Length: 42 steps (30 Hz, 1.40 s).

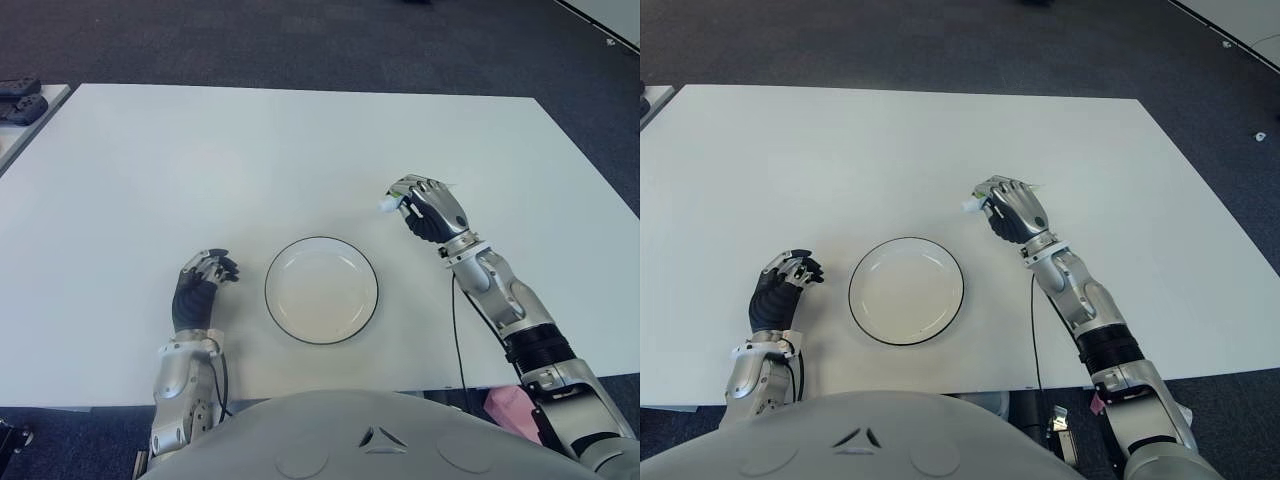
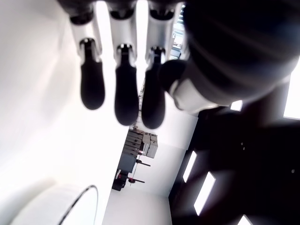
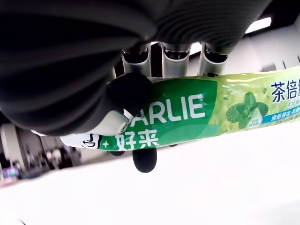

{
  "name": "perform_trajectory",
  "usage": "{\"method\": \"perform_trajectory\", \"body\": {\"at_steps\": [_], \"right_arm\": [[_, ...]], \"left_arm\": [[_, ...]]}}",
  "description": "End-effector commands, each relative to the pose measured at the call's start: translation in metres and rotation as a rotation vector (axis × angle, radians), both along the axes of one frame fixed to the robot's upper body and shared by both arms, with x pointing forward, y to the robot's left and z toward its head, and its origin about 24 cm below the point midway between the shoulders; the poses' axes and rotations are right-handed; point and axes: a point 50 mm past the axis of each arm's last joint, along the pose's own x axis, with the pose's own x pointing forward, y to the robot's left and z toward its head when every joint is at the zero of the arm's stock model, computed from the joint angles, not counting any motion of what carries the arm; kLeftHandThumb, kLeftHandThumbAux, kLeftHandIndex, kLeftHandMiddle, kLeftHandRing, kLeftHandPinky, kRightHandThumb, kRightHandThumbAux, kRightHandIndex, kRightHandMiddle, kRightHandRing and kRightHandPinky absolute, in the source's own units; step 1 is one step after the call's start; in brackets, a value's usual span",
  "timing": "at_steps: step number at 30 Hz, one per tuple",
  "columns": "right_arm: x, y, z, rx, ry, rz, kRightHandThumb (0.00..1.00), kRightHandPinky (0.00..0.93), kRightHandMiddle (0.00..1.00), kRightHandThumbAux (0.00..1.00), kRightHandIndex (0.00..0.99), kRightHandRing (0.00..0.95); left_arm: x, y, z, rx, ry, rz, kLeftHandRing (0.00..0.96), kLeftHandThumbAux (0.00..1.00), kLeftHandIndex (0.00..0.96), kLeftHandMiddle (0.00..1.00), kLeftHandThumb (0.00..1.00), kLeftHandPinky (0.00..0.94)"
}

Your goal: Put the toothpaste on the table into the plate.

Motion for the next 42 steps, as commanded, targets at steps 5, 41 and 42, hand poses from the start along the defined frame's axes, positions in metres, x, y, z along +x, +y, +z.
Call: {"method": "perform_trajectory", "body": {"at_steps": [5, 41, 42], "right_arm": [[-0.006, 0.014, 0.008, 0.047, -0.050, 0.073, 0.954, 0.534, 0.454, 0.653, 0.465, 0.474], [-0.035, 0.068, 0.013, 0.050, 0.082, 0.499, 1.000, 0.511, 0.451, 0.663, 0.403, 0.512], [-0.035, 0.068, 0.012, 0.049, 0.088, 0.504, 1.000, 0.511, 0.453, 0.664, 0.398, 0.507]], "left_arm": [[0.000, -0.003, -0.008, -0.023, 0.056, 0.011, 0.565, 0.719, 0.435, 0.562, 0.713, 0.558], [0.004, -0.003, -0.011, -0.008, 0.035, -0.010, 0.570, 0.718, 0.435, 0.578, 0.713, 0.549], [0.004, -0.003, -0.011, -0.007, 0.035, -0.010, 0.572, 0.718, 0.435, 0.579, 0.712, 0.549]]}}
